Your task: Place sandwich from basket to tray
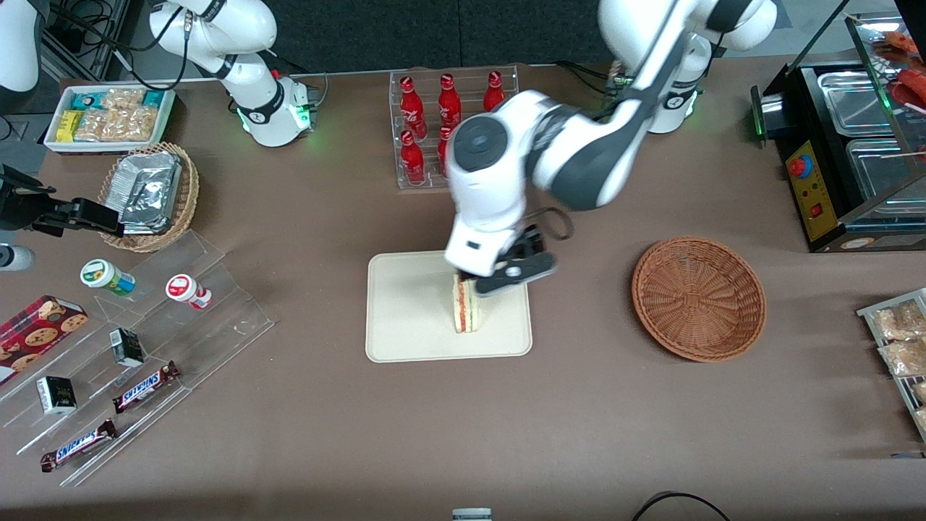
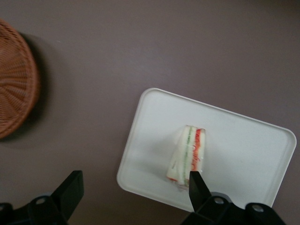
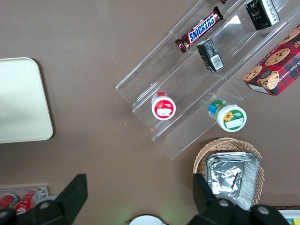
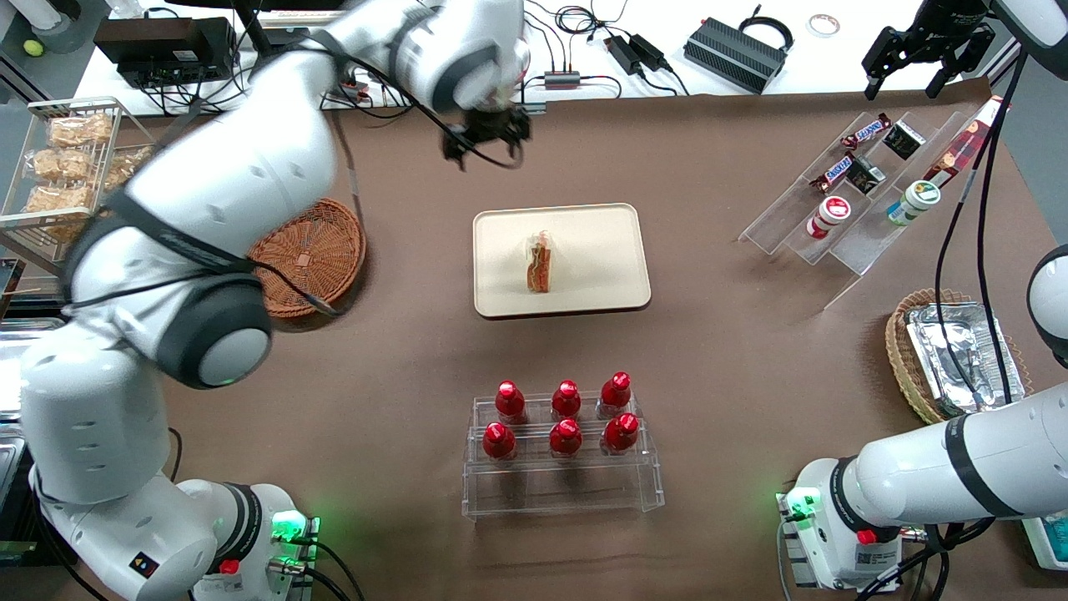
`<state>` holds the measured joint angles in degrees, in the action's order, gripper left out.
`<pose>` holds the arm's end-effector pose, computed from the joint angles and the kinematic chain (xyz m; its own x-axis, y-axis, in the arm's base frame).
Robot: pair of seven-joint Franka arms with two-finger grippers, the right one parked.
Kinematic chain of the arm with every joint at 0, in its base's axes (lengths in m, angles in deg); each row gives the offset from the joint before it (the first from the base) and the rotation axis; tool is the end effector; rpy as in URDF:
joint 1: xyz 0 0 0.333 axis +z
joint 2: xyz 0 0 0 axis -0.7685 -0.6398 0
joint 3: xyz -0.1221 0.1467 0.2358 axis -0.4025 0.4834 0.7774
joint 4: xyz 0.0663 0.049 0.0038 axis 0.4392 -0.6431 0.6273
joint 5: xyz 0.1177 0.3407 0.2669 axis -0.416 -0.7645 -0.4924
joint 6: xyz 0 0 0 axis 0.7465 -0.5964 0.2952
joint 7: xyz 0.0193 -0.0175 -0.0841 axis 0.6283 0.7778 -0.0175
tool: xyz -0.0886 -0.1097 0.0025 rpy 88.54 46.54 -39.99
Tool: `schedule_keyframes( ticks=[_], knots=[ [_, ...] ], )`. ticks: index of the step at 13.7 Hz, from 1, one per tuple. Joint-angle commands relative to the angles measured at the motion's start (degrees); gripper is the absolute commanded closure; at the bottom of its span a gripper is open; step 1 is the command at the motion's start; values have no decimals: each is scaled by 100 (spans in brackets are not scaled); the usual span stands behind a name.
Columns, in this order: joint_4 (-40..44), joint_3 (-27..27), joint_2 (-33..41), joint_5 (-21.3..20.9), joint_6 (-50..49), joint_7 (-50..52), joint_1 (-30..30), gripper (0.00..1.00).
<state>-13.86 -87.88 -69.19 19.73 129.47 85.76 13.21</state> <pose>0.6007 -0.4626 0.4302 0.9395 0.3346 0.0736 0.3392 -0.9387 -0.0614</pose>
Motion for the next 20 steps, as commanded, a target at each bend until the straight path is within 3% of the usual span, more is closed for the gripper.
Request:
schedule_keyframes(
  ticks=[1,6,9,14,20],
  knots=[
    [-611,-34,813,191,-376,-568,508,1],
    [-866,-42,1780,437,-1353,-1796,1773,1],
    [-1646,-42,2614,446,-1495,-2956,2407,1],
    [-2606,-34,3512,446,-1433,-4398,3155,1],
    [-3459,211,4242,455,-1196,-5296,3596,1]
  ],
)
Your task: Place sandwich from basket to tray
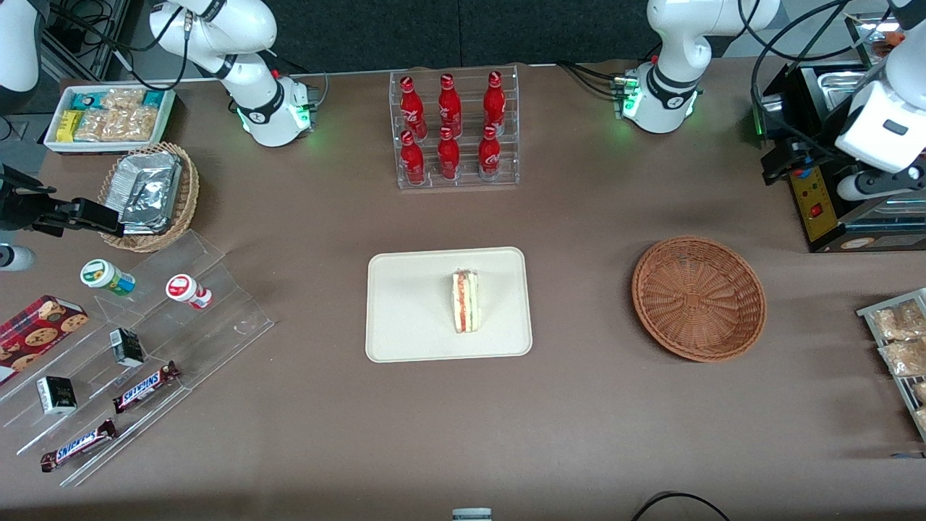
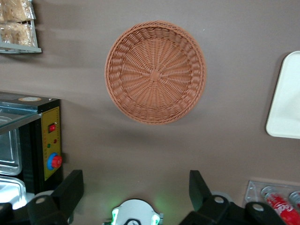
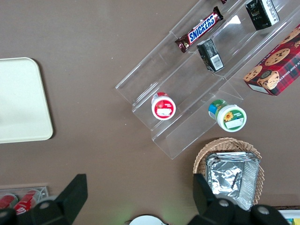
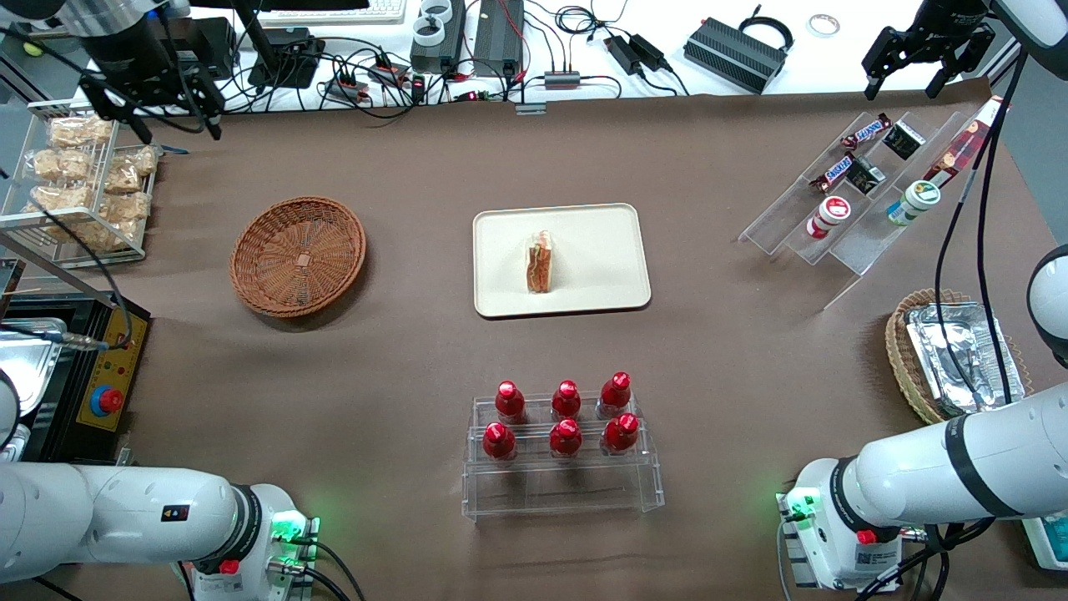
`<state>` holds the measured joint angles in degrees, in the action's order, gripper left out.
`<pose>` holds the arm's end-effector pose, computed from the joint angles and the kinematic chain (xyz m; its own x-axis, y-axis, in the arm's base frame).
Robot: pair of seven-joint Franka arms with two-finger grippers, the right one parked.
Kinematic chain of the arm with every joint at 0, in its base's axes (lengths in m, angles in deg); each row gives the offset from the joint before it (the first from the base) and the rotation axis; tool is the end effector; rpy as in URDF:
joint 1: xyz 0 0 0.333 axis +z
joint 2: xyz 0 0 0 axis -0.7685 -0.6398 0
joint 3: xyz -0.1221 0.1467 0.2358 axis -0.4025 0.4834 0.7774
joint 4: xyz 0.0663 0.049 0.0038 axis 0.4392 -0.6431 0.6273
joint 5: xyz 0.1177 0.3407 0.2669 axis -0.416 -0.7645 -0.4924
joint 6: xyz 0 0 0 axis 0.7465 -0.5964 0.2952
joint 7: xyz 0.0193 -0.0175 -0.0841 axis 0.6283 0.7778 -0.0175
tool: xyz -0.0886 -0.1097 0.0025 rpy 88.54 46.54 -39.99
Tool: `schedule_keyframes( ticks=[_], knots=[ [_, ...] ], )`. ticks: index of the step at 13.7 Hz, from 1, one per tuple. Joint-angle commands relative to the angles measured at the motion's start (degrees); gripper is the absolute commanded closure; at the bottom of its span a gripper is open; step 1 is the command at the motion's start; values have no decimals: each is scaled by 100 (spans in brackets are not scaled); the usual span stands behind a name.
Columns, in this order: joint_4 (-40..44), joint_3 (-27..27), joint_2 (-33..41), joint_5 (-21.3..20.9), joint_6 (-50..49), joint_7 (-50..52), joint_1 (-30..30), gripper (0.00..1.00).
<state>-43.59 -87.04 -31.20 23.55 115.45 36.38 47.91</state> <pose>0.5520 -0.0281 0.5770 0.9873 0.1195 -0.1048 0.1125 -0.9912 -0.0703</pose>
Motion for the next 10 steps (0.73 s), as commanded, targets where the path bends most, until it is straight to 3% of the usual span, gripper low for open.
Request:
schedule_keyframes(
  ticks=[1,4,10],
  knots=[
    [-477,189,452,107,205,-369,126,1],
    [-442,207,443,494,258,-771,135,1],
    [313,207,-92,433,-109,-888,144,1]
  ],
)
